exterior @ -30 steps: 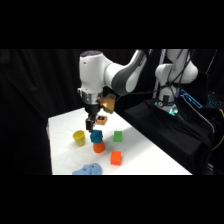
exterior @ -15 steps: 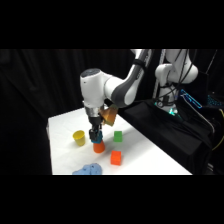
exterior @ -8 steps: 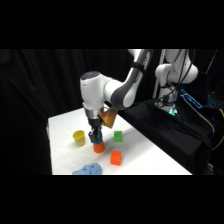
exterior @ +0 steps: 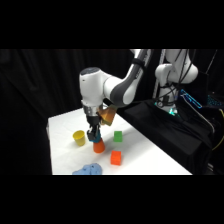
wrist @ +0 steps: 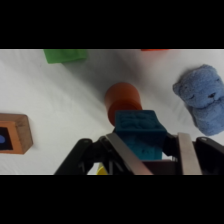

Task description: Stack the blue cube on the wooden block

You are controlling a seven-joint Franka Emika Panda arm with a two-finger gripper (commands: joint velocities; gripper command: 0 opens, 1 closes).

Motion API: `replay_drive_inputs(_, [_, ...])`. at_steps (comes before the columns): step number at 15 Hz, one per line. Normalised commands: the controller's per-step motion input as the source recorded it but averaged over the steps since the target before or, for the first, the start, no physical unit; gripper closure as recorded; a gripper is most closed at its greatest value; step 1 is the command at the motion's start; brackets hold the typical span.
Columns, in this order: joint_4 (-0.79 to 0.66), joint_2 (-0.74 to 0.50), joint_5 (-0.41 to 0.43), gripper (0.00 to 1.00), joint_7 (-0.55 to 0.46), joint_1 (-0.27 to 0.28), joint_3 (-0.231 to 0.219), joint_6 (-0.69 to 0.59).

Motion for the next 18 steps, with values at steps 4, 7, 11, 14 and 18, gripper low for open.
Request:
replay_drive_inputs(4, [-0.09, -0.38, 0.036, 0.74, -0.16, -0.036, -0.007, -0.19])
replay_drive_inputs(7, [-0.14, -0.31, 0.013, 0.74, -0.17, -0.114, -0.017, -0.15])
replay_drive_inputs(11, [-0.19, -0.26, 0.025, 0.74, -0.18, -0.163, -0.042, -0.07])
replay_drive_inputs(14, [-0.22, -0.24, 0.037, 0.74, -0.17, -0.153, -0.054, -0.03])
replay_drive_inputs(18, [-0.27, -0.27, 0.048, 0.74, -0.22, -0.145, -0.059, 0.03])
